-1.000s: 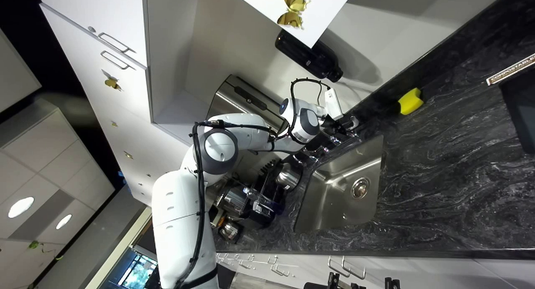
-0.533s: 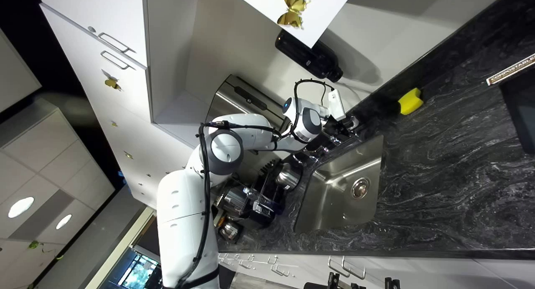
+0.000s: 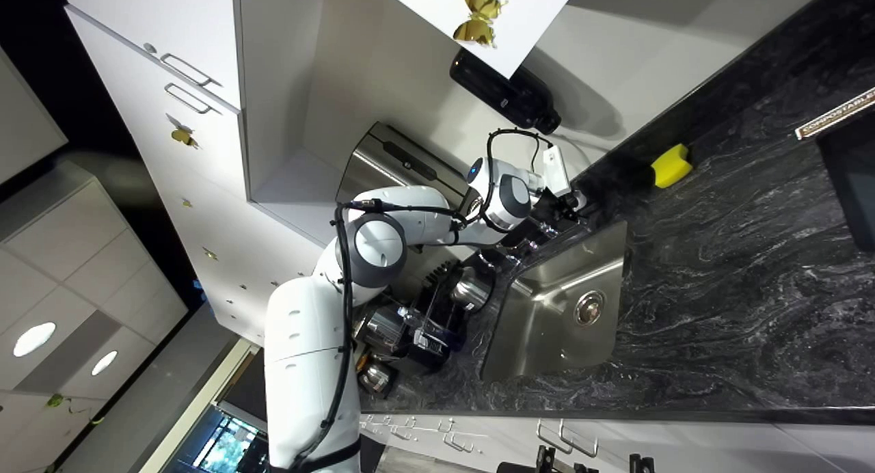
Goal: Open the right tap
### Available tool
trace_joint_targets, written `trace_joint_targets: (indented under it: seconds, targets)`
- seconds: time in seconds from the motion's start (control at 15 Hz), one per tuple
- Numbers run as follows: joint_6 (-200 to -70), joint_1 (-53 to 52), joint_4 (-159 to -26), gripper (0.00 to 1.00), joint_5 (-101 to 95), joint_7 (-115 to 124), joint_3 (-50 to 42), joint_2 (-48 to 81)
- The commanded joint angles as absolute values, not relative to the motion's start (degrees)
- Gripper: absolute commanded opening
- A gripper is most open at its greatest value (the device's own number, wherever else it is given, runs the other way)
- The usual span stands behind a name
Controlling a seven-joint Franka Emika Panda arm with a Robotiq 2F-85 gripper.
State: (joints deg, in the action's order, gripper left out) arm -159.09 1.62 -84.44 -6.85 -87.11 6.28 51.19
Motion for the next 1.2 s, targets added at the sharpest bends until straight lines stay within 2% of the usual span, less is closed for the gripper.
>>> trace_joint_targets:
  seconds: [0.0, 0.47, 0.6, 1.13]
  targets:
    - [-156.6, 0.9, -81.7, 0.49, -8.6, -84.3, 5.7, 52.3]
    - [-156.4, 0.6, -79.6, 0.01, -9.5, -82.9, 5.7, 53.1]
    - [-156.0, 0.4, -79.4, 0.04, -9.6, -81.7, 5.7, 53.2]
    - [-155.3, 0.7, -80.5, 0.04, -8.0, -75.7, 7.3, 52.5]
